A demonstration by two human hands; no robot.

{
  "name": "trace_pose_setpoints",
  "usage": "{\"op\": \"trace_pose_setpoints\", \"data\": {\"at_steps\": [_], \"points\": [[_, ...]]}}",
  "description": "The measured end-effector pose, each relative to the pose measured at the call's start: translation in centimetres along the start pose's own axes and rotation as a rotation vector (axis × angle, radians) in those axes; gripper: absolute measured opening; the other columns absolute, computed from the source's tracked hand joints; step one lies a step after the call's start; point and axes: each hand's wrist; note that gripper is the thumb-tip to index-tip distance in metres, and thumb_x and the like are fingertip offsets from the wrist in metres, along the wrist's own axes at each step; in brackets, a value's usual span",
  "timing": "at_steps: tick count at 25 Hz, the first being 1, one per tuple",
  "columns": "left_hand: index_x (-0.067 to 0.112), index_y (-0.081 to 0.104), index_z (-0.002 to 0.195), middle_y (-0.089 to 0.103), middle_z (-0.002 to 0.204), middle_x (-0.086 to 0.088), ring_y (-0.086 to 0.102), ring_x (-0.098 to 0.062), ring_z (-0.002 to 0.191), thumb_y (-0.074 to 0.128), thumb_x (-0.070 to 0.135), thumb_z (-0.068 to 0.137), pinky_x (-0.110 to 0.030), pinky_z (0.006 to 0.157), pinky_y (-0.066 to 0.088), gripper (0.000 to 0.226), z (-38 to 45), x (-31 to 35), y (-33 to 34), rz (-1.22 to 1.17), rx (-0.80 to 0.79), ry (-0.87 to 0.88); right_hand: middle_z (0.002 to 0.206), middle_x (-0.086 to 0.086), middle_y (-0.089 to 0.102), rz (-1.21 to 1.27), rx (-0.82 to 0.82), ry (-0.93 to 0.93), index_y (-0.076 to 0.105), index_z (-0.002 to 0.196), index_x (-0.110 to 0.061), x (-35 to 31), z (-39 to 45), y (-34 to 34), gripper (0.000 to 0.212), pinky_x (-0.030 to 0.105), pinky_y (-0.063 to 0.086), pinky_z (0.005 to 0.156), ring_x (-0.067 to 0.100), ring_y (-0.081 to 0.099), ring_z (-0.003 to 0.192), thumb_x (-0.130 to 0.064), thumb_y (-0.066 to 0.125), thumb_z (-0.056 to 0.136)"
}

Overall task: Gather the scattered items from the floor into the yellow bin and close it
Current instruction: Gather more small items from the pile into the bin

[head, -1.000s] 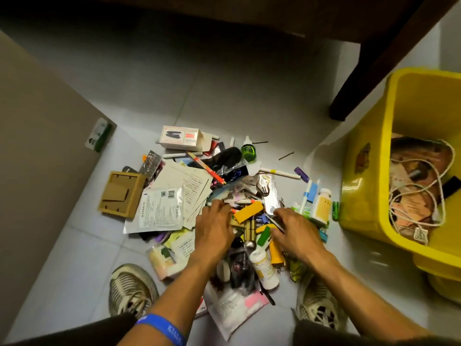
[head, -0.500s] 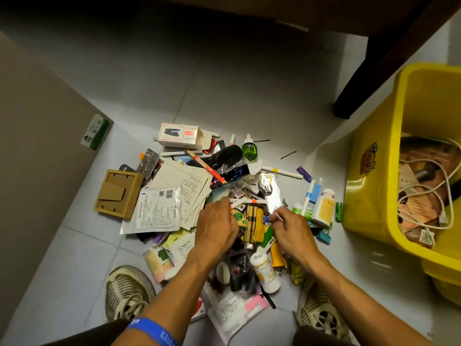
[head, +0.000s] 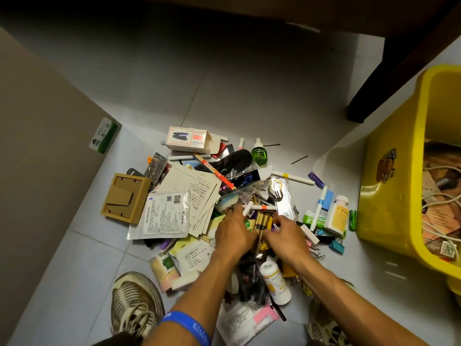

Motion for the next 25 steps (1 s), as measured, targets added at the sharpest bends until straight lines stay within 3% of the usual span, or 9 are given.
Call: {"op": "trace_pose_setpoints", "data": {"at_steps": [3,5,8,10,14,17,20,23,25], "points": [[0.028,0.049,0.117,0.063,0.101,0.003,0.062,-0.016,0.086,0.078,0.041,0.071,-0.026,0.062,0.046,0.056,0.2,-0.5,-0.7,-0.188,-0.072,-0.073,0.083,-0.004,0.073,0.254,-0.091,0.160,0.064,0.094,-0.024,-0.3,0.0,0.4,0.021,0.031,0.058,0.064,0.014,0.071,0.071,-0.026,0.075,0.075],[0.025,0.057,0.101,0.064,0.084,0.006,0.060,-0.009,0.068,0.066,0.039,0.079,-0.022,0.052,0.041,0.028,-0.1,-0.7,-1.2,-0.515,-0.155,-0.167,0.080,0.003,0.074,0.584,-0.243,0.276,0.067,0.099,-0.012,-0.7,-0.2,0.8,0.025,0.029,0.055,0.055,0.021,0.071,0.065,-0.021,0.077,0.077],[0.019,0.058,0.080,0.053,0.067,0.001,0.045,-0.011,0.050,0.047,0.036,0.090,-0.023,0.047,0.031,0.022,-0.5,-0.9,-1.8,-0.771,-0.205,-0.218,0.059,0.002,0.054,0.889,-0.425,0.308,0.065,0.091,-0.011,-1.3,-0.3,0.7,0.020,0.017,0.023,0.035,0.011,0.035,0.037,-0.023,0.077,0.080],[0.019,0.061,0.085,0.054,0.071,-0.002,0.046,-0.012,0.053,0.049,0.036,0.092,-0.022,0.047,0.029,0.022,-1.0,-0.3,-2.2,-0.894,-0.218,-0.211,0.061,0.003,0.050,0.939,-0.430,0.255,0.063,0.088,-0.011,-1.9,-0.2,-0.2,0.014,0.015,0.015,0.035,0.008,0.029,0.038,-0.019,0.072,0.082],[0.017,0.071,0.102,0.068,0.084,-0.009,0.059,-0.018,0.063,0.059,0.046,0.086,-0.021,0.042,0.034,0.035,-3.2,4.0,-4.2,-1.141,-0.291,-0.039,0.072,0.012,0.061,1.086,-0.360,0.159,0.062,0.093,-0.006,-3.4,-1.9,-5.0,0.012,0.016,0.019,0.032,0.014,0.048,0.046,-0.011,0.058,0.083],[0.012,0.069,0.105,0.066,0.080,-0.009,0.059,-0.017,0.060,0.059,0.045,0.085,-0.022,0.041,0.032,0.040,-5.5,10.1,-5.9,-1.250,-0.405,0.105,0.073,0.019,0.064,1.229,-0.235,-0.017,0.058,0.095,-0.004,-3.2,-5.0,-11.5,0.028,0.014,0.023,0.030,0.012,0.044,0.038,-0.014,0.061,0.069],[0.007,0.063,0.116,0.066,0.083,-0.010,0.057,-0.016,0.059,0.051,0.038,0.094,-0.024,0.044,0.032,0.039,-7.3,17.7,-5.9,-1.236,-0.492,0.157,0.073,0.010,0.070,1.244,0.046,-0.185,0.064,0.099,-0.019,-1.9,-8.5,-18.7,0.023,0.013,0.024,0.031,0.007,0.040,0.035,-0.015,0.060,0.076],[0.012,0.061,0.120,0.067,0.093,-0.009,0.063,-0.017,0.070,0.045,0.042,0.100,-0.027,0.055,0.046,0.038,-9.3,26.4,-4.3,-1.143,-0.578,0.134,0.066,-0.001,0.068,1.035,0.465,-0.112,0.063,0.082,-0.026,0.0,-10.4,-25.3,0.015,0.015,0.033,0.034,0.006,0.049,0.040,-0.014,0.056,0.087],[0.015,0.060,0.117,0.069,0.098,-0.008,0.066,-0.019,0.080,0.044,0.046,0.101,-0.030,0.062,0.055,0.038,-9.7,30.6,-3.4,-1.188,-0.628,0.087,0.084,0.005,0.070,0.998,0.558,-0.048,0.062,0.093,-0.021,1.5,-10.1,-27.8,0.010,0.029,0.049,0.055,0.016,0.062,0.063,-0.016,0.053,0.091]]}}
Point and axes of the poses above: each hand's wrist, its own z-axis towards the middle knuckle, its own y-axis out of the palm, x = y × z
